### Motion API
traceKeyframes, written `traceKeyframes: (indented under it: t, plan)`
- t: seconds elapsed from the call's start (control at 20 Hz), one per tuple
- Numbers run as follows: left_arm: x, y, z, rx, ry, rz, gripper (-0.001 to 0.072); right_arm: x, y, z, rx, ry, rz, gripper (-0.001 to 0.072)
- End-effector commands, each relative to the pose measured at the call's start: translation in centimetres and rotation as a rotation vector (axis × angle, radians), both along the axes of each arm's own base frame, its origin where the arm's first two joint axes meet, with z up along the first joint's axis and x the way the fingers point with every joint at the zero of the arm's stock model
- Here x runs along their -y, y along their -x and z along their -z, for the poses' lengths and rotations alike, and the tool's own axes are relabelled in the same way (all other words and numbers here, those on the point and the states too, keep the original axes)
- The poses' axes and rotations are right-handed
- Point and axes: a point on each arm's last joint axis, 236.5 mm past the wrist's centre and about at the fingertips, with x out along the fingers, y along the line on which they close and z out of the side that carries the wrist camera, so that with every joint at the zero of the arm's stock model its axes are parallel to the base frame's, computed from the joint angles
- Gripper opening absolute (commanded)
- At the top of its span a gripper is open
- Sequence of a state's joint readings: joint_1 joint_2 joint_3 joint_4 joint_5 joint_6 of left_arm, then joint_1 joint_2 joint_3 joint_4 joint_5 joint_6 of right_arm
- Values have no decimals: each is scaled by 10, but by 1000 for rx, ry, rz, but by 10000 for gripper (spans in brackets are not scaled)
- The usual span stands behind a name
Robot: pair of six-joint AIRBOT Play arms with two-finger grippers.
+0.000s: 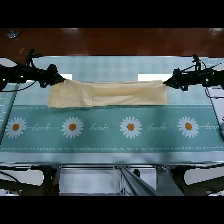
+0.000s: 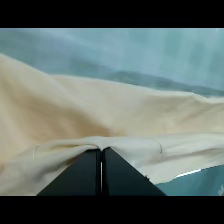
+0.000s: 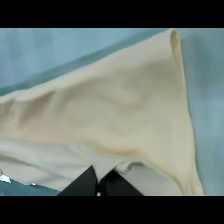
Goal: Fold the shirts.
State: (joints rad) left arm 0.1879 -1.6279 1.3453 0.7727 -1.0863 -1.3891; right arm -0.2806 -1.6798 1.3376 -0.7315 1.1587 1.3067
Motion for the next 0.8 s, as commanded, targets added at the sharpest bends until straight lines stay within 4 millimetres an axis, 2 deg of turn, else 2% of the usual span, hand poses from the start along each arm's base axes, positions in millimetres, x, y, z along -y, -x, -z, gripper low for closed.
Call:
traceKeyframes:
  t: [0.0, 0.05, 0.1, 0.15, 0.2, 0.25, 0.35, 0.4, 0.45, 0.5, 0.55, 0.6, 0.65, 0.75]
  plan:
    - [-1, -17, 19, -49, -9, 42, 18, -7, -23, 13, -18, -17, -11, 15]
    - [0, -14, 29, -76, -5, 52, 19, -12, -26, 17, -20, -16, -21, 16]
    - [2, -9, 38, -104, 5, 67, 20, -17, -27, 23, -26, -18, -30, 63]
    - [5, -4, 44, -128, 13, 87, 136, -21, -27, 26, -32, -25, -35, 379]
    - [5, 4, 45, -156, 23, 110, 629, -22, -27, 25, -23, -28, -51, 615]
    - [-2, 10, 42, -175, 17, 131, 703, -18, -26, 21, -17, -27, -60, 617]
    - [-41, 31, 32, -251, -55, 165, 700, 5, -18, 9, -18, -20, -70, 617]
    - [-72, 44, 29, -304, -134, 140, 700, 25, -10, 9, -36, 5, -60, 617]
    - [-101, 54, 22, -317, -215, 101, 700, 44, 0, 12, -71, 32, -46, 616]
    - [-120, 60, 14, -298, -267, 76, 700, 60, 11, 20, -130, 59, -25, 616]
    - [-130, 62, 4, -256, -285, 44, 700, 70, 20, 29, -184, 83, 2, 616]
    - [-132, 61, -4, -199, -291, 1, 700, 72, 26, 38, -218, 96, 14, 616]
    - [-125, 59, -13, -122, -283, -29, 700, 65, 30, 45, -235, 90, 5, 616]
    - [-91, 55, -35, 57, -231, -37, 700, 46, 38, 56, -270, 83, -37, 616]
